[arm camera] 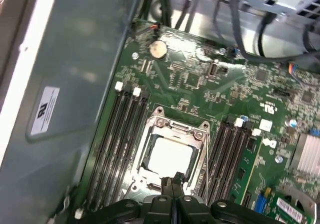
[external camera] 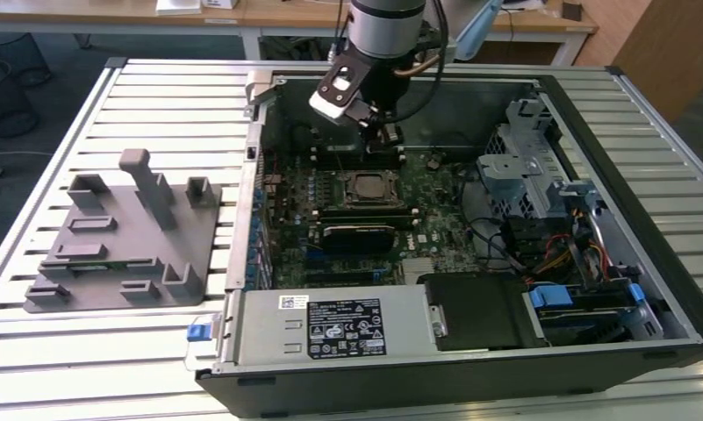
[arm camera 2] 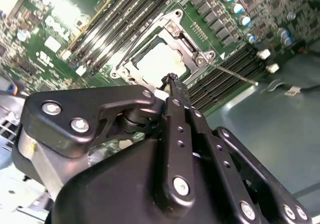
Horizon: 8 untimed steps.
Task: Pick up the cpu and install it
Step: 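Install the first cpu locking lever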
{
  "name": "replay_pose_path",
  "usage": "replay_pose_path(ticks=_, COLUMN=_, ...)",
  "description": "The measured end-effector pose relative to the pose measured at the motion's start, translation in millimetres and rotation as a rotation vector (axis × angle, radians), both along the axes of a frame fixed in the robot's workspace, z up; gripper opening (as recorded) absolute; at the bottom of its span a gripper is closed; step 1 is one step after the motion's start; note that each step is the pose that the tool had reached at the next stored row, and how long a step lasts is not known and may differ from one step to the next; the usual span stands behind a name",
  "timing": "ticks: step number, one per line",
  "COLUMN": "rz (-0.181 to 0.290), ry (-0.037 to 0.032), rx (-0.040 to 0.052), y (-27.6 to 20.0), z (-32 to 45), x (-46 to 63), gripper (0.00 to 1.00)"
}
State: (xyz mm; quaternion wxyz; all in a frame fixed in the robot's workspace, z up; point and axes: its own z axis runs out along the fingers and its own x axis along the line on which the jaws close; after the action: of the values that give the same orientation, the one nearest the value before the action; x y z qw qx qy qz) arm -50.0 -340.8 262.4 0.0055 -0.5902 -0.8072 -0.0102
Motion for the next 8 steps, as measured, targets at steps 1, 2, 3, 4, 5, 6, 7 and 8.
replay_pose_path(ticks=1, rz=0.019, ry=0.0000, rx=-0.0002, y=0.0, z=-0.1, x=0.0, gripper=0.11)
replay_pose_path(ticks=2, rz=0.037, ry=0.0000, rx=-0.0003, y=0.0, z=-0.2, x=0.0, gripper=0.11)
replay_pose_path(ticks=3, rz=0.055, ry=0.0000, rx=-0.0003, y=0.0, z=-0.2, x=0.0, gripper=0.11)
replay_pose_path(ticks=4, rz=0.073, ry=0.0000, rx=-0.0004, y=0.0, z=-0.3, x=0.0, gripper=0.11)
replay_pose_path(ticks=5, rz=0.091, ry=0.0000, rx=-0.0004, y=0.0, z=-0.3, x=0.0, gripper=0.11)
replay_pose_path(ticks=6, rz=0.109, ry=0.0000, rx=-0.0003, y=0.0, z=-0.4, x=0.0, gripper=0.11)
replay_pose_path(ticks=7, rz=0.127, ry=0.0000, rx=-0.0003, y=0.0, z=-0.5, x=0.0, gripper=0.11)
replay_pose_path(ticks=8, rz=0.147, ry=-0.0001, rx=-0.0003, y=0.0, z=-0.5, x=0.0, gripper=0.11)
